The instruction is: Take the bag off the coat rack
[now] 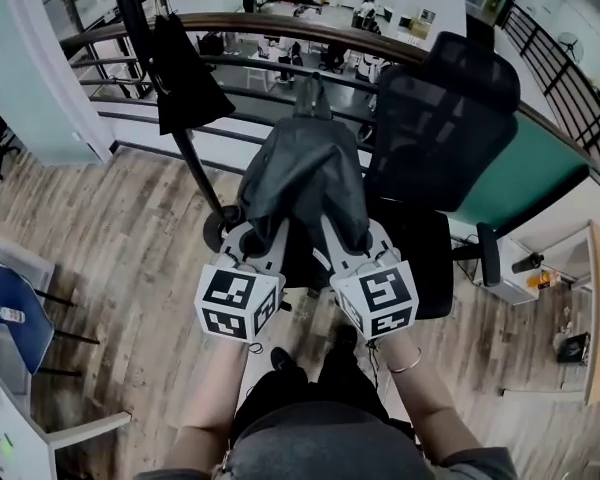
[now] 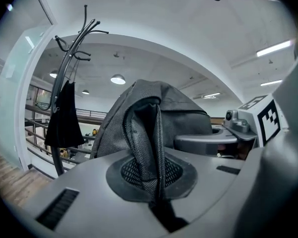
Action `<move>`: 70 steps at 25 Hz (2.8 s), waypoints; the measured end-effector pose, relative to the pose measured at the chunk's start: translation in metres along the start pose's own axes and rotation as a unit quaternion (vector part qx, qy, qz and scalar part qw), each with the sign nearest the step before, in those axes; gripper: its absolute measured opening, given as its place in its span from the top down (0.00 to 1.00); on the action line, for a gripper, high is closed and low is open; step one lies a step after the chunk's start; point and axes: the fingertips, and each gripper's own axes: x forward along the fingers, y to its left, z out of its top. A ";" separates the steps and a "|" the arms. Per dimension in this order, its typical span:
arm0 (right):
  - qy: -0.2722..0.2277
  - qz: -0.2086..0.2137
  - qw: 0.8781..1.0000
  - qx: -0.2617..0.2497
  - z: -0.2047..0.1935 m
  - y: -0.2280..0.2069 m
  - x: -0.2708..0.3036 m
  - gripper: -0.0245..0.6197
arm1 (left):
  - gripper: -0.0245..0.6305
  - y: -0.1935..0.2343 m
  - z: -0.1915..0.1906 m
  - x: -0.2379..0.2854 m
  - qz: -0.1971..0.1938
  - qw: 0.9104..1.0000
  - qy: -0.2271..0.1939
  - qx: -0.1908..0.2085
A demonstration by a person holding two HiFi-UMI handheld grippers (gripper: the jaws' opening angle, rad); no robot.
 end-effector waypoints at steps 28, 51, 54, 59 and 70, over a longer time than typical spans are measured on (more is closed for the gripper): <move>0.015 -0.119 0.992 0.049 -0.065 -0.256 -0.117 0.95 | 0.92 -0.200 0.007 0.215 -0.126 0.992 0.024 0.016; 0.085 -0.132 0.977 0.144 -0.201 -0.359 -0.101 0.94 | 0.92 -0.238 -0.099 0.340 -0.149 0.981 0.118 -0.021; 0.092 -0.128 0.975 0.156 -0.217 -0.363 -0.093 0.94 | 0.92 -0.234 -0.114 0.350 -0.146 0.981 0.125 -0.028; 0.102 -0.123 0.971 0.176 -0.243 -0.372 -0.080 0.94 | 0.92 -0.229 -0.137 0.367 -0.132 0.981 0.141 -0.027; 0.147 -0.115 0.960 0.207 -0.301 -0.374 -0.058 0.94 | 0.92 -0.216 -0.194 0.387 -0.120 0.975 0.181 -0.050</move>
